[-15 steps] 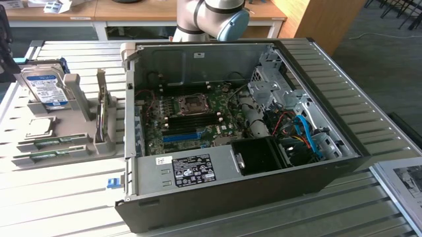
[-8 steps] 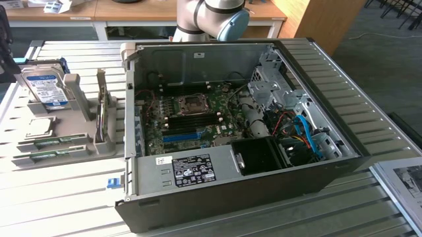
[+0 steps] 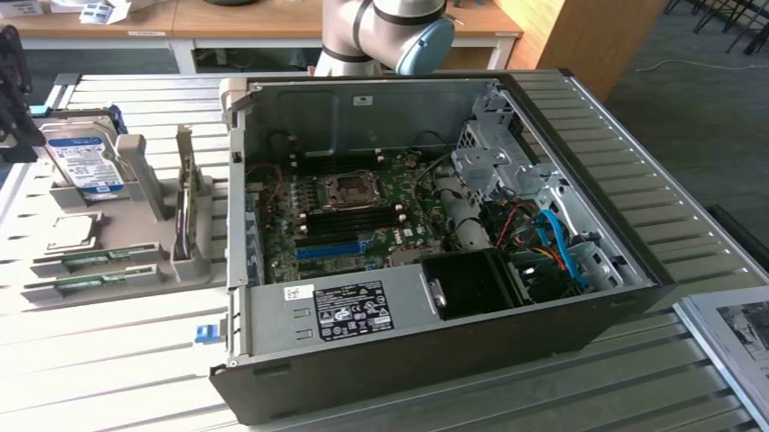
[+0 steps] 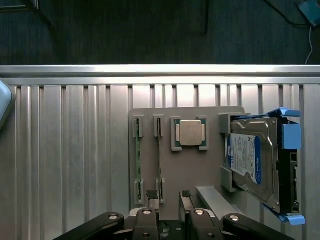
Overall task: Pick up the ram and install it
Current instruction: 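Pick up the ram and move it above insertion slot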
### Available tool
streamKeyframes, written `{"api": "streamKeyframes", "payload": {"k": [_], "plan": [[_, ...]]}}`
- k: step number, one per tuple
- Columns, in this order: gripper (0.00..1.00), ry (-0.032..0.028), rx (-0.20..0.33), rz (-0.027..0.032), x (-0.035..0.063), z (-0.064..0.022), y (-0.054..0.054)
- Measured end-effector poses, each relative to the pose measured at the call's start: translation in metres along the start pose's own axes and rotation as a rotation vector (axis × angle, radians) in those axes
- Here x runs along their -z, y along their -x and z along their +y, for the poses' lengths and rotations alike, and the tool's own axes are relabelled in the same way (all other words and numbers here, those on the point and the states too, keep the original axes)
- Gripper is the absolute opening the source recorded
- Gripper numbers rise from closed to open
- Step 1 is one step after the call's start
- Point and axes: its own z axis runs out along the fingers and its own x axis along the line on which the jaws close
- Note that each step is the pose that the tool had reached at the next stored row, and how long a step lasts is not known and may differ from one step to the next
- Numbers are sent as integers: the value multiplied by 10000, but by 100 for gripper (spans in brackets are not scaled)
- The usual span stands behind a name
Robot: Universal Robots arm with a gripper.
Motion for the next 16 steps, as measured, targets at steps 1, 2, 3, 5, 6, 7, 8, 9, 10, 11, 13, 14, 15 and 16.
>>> {"api": "streamKeyframes", "payload": {"k": [1, 2, 3, 5, 6, 7, 8, 9, 10, 11, 13, 14, 15, 16], "plan": [[29, 0, 0, 0, -18, 0, -1], [29, -1, 0, -1, -36, -1, -2], [29, 0, 0, 0, -54, -2, -3], [29, -1, 0, -1, -92, -2, -4], [29, 0, 0, 0, -108, -3, -4], [29, 0, 0, 0, -128, -3, -5], [29, 0, 0, 0, -145, -4, -5], [29, 0, 0, 0, -163, -4, -6], [29, 0, 0, 0, -181, -5, -6], [29, -1, 0, -1, -200, -5, -7], [29, 0, 1, 0, -236, -7, -8], [29, -1, 0, -1, -255, -7, -8], [29, 0, 0, 0, -273, -7, -8], [29, 1, 0, 0, -290, -8, -9]]}}
